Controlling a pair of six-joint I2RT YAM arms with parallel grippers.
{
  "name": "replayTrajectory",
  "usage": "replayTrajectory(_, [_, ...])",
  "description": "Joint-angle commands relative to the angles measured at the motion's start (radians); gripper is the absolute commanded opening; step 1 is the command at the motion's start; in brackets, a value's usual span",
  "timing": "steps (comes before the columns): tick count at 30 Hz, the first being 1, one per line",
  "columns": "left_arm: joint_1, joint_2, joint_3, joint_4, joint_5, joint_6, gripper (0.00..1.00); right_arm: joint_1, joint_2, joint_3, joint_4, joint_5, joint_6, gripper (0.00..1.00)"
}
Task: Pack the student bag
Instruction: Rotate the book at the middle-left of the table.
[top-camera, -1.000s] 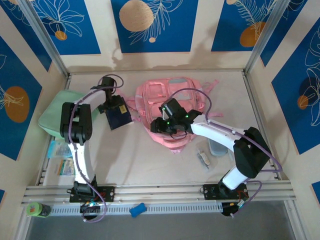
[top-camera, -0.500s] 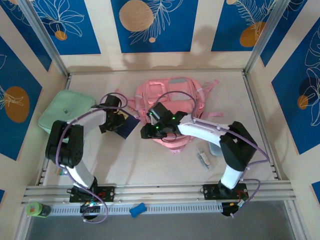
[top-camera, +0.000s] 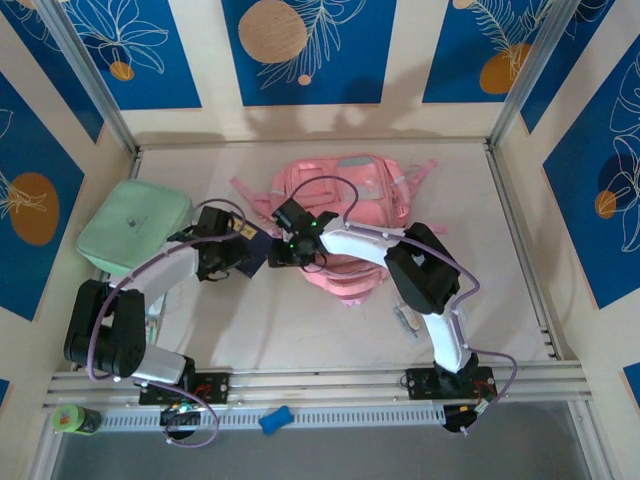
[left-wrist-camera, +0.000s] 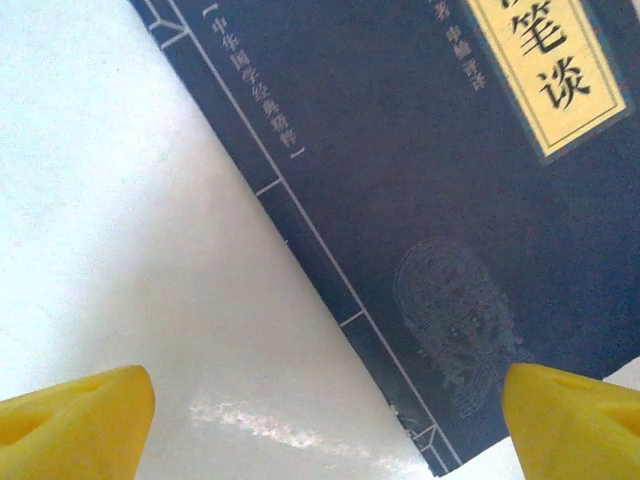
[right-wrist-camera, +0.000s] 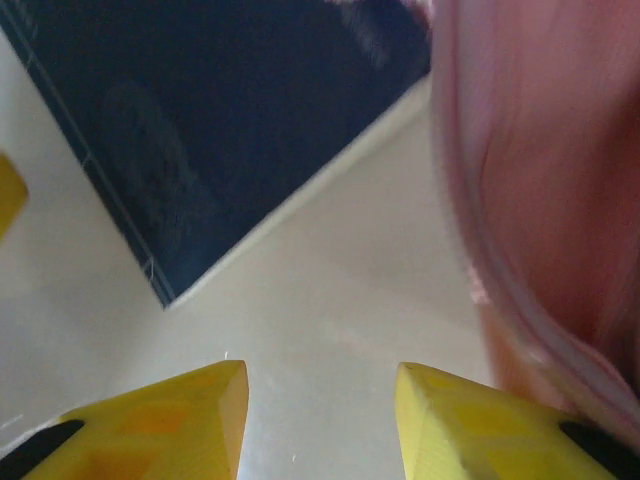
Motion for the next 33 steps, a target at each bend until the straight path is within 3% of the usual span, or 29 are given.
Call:
replayTrajectory(1, [-0.008,-0.045,-0.048,0.046,0.027,-0.028,0.89,-0.048,0.068,0.101,-0.077,0.077,-0.038,0.44])
replayTrajectory(7, [-0.005,-0.085,-0.068,0.044,0.017,-0.030,0.89,-0.039,0.113,0.175,-0.073,0.094,-0.061,0.47])
replayTrajectory(15, [0.009,-0.109,-0.079,0.040,0.020,-0.024,0.88,-0.035,0.272,0.401,-0.181,0.102,-0.151,0.49])
replayTrajectory(20, [0.026,-0.143,-0.124,0.087,0.041,-0.049,0.88,-0.032,0.338,0.481,-0.222,0.060,-0.163,0.50])
replayTrajectory(29, [0.117,-0.231,-0.176,0.059,0.019,-0.067,0.87,0.117,0.309,0.470,-0.251,0.015,-0.130,0.51])
replayTrajectory(33, [0.151,-0.261,-0.170,0.034,0.032,-0.029,0.86,0.113,0.239,0.459,-0.266,0.057,-0.126,0.53])
